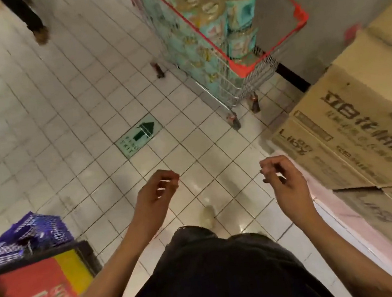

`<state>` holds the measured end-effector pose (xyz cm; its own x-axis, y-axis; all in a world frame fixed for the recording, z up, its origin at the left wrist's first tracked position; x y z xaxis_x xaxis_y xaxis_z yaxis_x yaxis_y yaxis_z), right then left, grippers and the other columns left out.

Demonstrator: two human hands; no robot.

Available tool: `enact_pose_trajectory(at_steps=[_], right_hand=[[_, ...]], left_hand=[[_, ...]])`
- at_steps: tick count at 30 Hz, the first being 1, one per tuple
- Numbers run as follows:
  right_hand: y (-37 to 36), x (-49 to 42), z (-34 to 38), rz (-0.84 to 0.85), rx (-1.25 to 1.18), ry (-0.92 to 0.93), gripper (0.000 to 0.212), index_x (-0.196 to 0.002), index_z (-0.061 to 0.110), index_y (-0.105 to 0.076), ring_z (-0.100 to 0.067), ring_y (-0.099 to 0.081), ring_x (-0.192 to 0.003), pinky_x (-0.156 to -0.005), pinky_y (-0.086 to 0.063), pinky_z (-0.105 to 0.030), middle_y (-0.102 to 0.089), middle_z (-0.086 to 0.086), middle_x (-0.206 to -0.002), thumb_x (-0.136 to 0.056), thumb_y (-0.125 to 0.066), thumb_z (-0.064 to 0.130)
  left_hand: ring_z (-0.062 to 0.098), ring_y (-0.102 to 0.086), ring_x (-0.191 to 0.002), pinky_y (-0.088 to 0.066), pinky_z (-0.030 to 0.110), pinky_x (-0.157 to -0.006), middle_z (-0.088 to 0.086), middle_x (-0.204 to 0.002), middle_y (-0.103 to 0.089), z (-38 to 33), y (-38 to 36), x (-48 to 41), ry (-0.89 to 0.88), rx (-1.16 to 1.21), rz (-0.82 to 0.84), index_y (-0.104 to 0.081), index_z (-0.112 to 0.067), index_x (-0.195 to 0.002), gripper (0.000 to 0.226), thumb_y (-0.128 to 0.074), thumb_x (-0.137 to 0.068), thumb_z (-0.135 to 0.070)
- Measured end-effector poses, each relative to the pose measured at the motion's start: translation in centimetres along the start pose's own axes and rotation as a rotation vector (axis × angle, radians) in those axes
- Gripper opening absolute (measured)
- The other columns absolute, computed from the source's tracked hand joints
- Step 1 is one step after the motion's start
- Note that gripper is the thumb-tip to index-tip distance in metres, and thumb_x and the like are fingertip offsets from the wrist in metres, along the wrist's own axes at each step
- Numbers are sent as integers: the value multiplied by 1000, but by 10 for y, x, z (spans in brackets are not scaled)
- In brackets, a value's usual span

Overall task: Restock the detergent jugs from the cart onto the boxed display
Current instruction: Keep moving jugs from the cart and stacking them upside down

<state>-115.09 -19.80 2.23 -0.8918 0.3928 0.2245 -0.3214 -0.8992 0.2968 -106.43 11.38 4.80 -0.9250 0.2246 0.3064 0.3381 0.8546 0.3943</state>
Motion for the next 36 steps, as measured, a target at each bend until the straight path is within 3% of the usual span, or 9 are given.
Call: enact_pose_trajectory(at_steps=[3, 6, 11, 17, 21, 25, 30, 32, 36], right_hand=[[-35, -29, 24, 46, 34, 37, 11, -110, 36, -68, -17, -68, -105, -88, -61, -55, -71, 10, -116, -103, -60, 36], [-55, -59, 42, 83, 71, 54, 13, -110, 36, -68, -15, -69, -105, -85, -64, -45, -70, 14, -115, -105, -61, 26], [-75, -117, 58, 105, 105, 18, 13, -111, 30, -70, -14, -69, -106, -85, -65, -37, -71, 11, -112, -106, -62, 21], [-98, -222, 86, 126, 92, -8, 14, -113, 32, -69, -14, -69, -104, -88, -63, -42, -71, 10, -110, -106, -61, 21], [-120, -306, 118, 157, 47, -17, 15, -112, 31, -69, -13, -69, -101, -90, -63, -45, -72, 9, -109, -107, -61, 20], [-146, -380, 155, 196, 8, 22, 14, -113, 23, -68, -10, -67, -91, -89, -60, -47, -70, 6, -103, -106, -60, 14], [-175, -469, 200, 231, -32, 44, 14, -112, 29, -68, -19, -65, -92, -78, -53, -42, -69, 3, -104, -107, -61, 17], [-186, -500, 215, 214, -28, 69, 14, -111, 30, -68, -24, -67, -98, -85, -57, -50, -70, 5, -107, -106, -62, 18], [-210, -559, 238, 153, -32, 74, 11, -112, 25, -69, -25, -67, -101, -92, -55, -61, -71, 6, -104, -103, -63, 25]], left_hand=[[14, -71, -104, -60, 47, -94, -17, -114, -73, 7, 34, -26, 27, 22, -30, -67, -36, -109, 9, -59, -106, -35], [15, -72, -105, -61, 45, -94, -17, -114, -72, 1, 55, -58, 16, 57, -57, -66, -35, -110, 26, -55, -97, -54], [13, -71, -104, -61, 35, -90, -21, -115, -70, -23, 74, -130, -25, 101, -79, -65, -34, -111, 29, -52, -96, -55], [13, -71, -104, -61, 35, -88, -24, -116, -69, -47, 96, -236, -41, 80, -121, -65, -32, -111, 13, -55, -104, -37], [15, -71, -104, -62, 45, -91, -11, -117, -71, -61, 116, -303, 23, 43, -142, -66, -27, -111, 10, -58, -107, -28], [15, -71, -106, -61, 49, -91, 0, -121, -71, -77, 141, -348, 63, 13, -159, -66, -24, -114, 21, -53, -103, -36], [22, -70, -110, -60, 51, -93, 5, -122, -71, -88, 177, -412, 111, -10, -165, -66, -18, -115, 21, -56, -105, -33], [26, -70, -111, -62, 52, -91, 6, -122, -71, -89, 189, -441, 133, -20, -160, -65, -19, -112, 10, -57, -108, -20], [26, -69, -112, -63, 52, -87, 1, -120, -71, -94, 217, -507, 145, -12, -108, -65, -23, -110, 13, -57, -107, -13]])
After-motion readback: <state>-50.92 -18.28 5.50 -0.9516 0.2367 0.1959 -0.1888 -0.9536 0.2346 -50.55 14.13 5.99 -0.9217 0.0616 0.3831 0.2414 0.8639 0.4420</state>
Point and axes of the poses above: each hand's wrist, its own x-axis away from the middle knuckle, its own y-axis out of the back of the hand, z = x × y, the point moved 1 cm from there along -x, towards the middle knuckle
